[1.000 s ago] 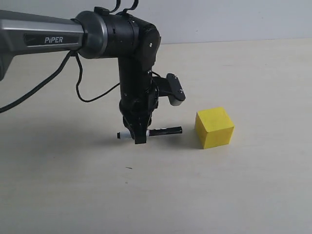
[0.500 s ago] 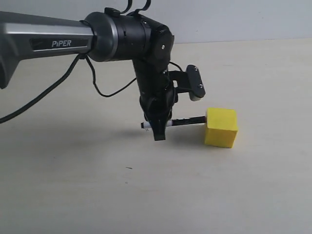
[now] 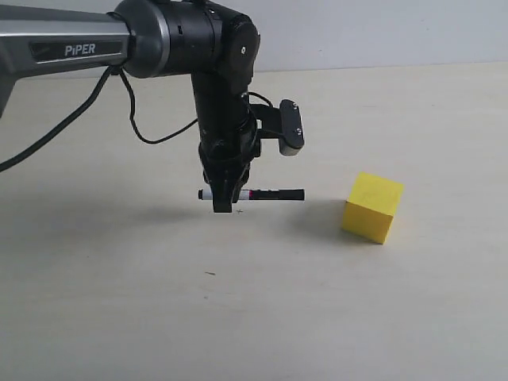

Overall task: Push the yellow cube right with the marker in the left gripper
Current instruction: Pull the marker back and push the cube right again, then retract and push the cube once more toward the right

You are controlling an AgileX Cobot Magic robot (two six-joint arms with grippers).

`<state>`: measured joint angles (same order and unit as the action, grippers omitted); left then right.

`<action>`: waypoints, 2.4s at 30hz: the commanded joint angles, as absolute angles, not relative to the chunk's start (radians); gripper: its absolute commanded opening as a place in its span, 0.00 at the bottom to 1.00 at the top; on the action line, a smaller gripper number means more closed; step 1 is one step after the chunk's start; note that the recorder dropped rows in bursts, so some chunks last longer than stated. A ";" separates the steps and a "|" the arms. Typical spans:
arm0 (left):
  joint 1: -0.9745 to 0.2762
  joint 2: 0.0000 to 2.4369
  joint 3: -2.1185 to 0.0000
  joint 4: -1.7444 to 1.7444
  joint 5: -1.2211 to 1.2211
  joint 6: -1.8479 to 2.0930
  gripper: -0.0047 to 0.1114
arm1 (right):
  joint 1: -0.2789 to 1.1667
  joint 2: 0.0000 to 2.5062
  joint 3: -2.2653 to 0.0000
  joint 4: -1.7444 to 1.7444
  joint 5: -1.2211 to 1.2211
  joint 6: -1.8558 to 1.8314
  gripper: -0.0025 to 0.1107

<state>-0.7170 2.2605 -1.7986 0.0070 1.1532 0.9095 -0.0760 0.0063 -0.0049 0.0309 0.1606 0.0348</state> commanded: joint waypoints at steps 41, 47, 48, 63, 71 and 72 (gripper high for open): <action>-0.750 2.258 -1.805 0.006 1.095 0.904 0.04 | -0.081 0.000 0.000 0.027 0.153 0.032 0.02; -0.752 2.260 -1.805 0.000 1.068 0.911 0.04 | -0.081 0.000 0.000 0.027 0.153 0.029 0.02; -0.754 2.262 -1.805 0.000 1.068 0.913 0.04 | -0.081 0.000 0.000 0.027 0.153 0.029 0.02; -0.758 2.332 -1.922 -0.034 1.166 0.969 0.04 | -0.081 0.000 0.000 0.027 0.153 0.032 0.02; -0.760 2.360 -1.922 -0.031 1.170 0.987 0.04 | -0.081 0.000 0.000 0.027 0.153 0.032 0.02; -0.762 2.360 -1.922 -0.031 1.170 0.987 0.04 | -0.081 0.000 0.000 0.027 0.153 0.032 0.02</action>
<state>-0.7547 2.3616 -1.9146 -0.0205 1.1652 0.9834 -0.0760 0.0063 -0.0049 0.0309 0.1606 0.0348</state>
